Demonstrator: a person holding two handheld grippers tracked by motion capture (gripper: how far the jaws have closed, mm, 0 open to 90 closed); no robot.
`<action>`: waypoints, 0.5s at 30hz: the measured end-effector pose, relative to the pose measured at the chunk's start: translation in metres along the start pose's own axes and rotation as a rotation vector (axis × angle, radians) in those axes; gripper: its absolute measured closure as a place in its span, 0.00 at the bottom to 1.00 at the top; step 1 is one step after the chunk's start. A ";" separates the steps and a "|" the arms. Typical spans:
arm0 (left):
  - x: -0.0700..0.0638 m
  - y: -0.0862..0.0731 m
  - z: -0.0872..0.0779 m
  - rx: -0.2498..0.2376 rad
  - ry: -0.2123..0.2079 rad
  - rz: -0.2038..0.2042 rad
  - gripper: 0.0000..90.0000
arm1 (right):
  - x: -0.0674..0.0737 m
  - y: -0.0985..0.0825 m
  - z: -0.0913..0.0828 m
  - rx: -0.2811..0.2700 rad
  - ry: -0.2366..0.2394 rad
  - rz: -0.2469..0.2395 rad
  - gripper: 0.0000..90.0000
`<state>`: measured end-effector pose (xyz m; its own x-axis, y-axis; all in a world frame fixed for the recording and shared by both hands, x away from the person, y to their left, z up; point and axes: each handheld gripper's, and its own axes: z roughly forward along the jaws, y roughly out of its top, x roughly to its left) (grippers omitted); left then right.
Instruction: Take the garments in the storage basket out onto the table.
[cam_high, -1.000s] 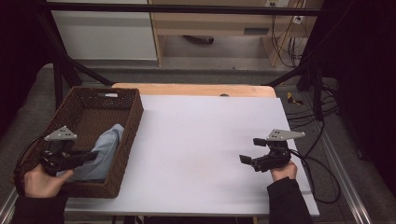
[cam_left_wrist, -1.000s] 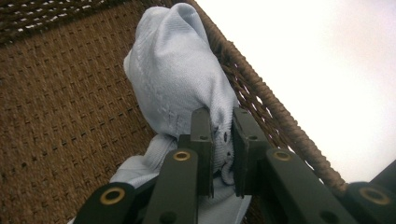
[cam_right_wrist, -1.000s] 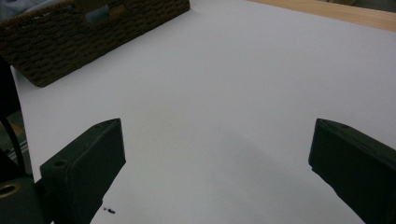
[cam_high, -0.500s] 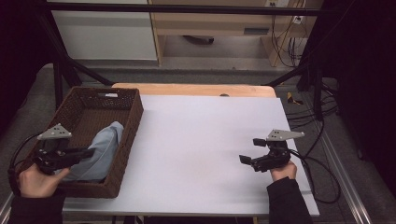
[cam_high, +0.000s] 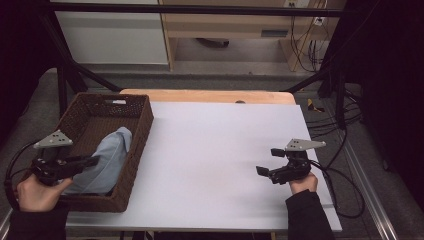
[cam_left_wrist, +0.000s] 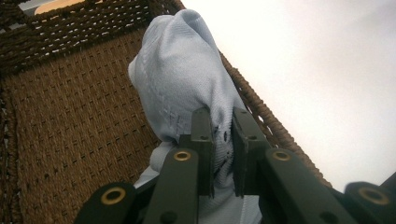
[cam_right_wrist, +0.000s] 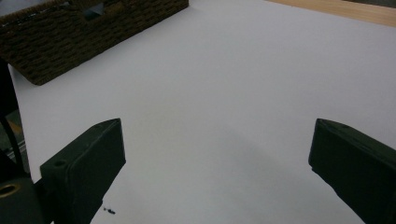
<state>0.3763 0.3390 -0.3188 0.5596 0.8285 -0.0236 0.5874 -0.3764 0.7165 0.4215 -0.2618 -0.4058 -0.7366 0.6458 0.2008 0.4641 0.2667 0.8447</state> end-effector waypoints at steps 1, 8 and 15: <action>0.000 0.001 -0.001 0.001 0.002 0.001 0.89 | 0.000 0.000 0.000 0.000 0.000 0.001 0.05; -0.001 0.004 -0.004 -0.006 0.000 0.008 0.89 | 0.000 0.000 0.000 0.001 -0.002 0.000 0.05; 0.000 0.009 -0.009 -0.018 0.003 0.023 0.89 | -0.001 0.000 0.000 0.001 0.000 0.002 0.05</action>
<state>0.3760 0.3394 -0.3060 0.5714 0.8206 -0.0047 0.5632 -0.3880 0.7296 0.4218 -0.2621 -0.4064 -0.7355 0.6465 0.2028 0.4664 0.2661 0.8436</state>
